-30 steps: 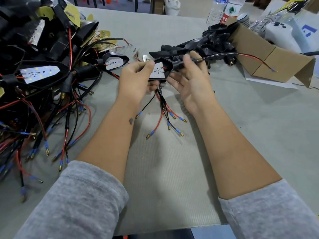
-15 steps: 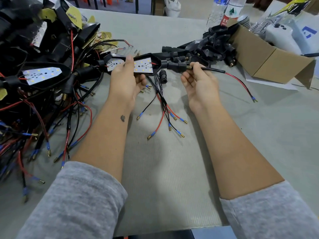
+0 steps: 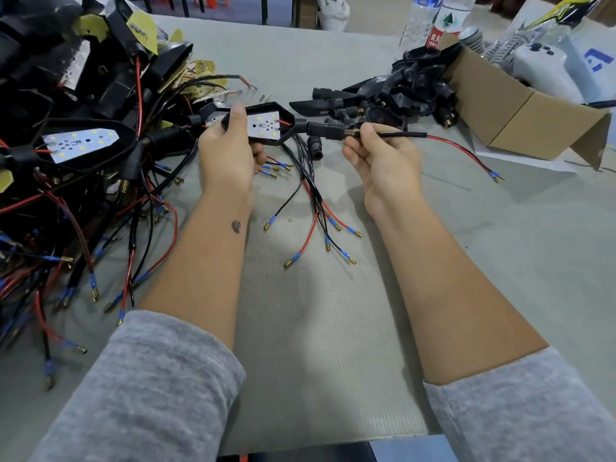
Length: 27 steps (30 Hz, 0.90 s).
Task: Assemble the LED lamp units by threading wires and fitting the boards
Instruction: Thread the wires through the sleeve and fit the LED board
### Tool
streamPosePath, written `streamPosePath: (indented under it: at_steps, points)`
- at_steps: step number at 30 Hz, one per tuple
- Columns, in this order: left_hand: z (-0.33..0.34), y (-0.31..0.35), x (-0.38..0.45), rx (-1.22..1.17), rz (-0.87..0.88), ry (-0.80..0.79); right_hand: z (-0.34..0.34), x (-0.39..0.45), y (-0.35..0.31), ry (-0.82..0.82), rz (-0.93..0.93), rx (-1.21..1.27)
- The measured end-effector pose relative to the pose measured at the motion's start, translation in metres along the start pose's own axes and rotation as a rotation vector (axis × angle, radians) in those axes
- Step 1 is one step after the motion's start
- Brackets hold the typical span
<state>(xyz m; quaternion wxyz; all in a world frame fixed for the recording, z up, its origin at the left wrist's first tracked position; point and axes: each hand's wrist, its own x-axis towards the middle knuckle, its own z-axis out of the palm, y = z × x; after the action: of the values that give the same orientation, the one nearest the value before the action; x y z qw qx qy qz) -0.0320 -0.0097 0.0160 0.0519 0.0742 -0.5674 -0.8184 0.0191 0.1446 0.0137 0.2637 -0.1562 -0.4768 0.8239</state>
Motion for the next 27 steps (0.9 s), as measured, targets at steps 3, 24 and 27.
streamPosePath:
  at_steps: [3, 24, 27]
  points:
    - [0.0, 0.0, 0.0, 0.007, 0.0, 0.0, 0.001, -0.001, 0.0, -0.003, -0.014, 0.003]
    - [0.02, -0.004, -0.021, -0.198, -0.26, -0.322, 0.003, -0.005, 0.0, -0.047, -0.026, -0.003]
    - [0.024, -0.01, -0.022, -0.021, -0.219, -0.357, 0.005, -0.008, 0.001, -0.096, -0.046, -0.059]
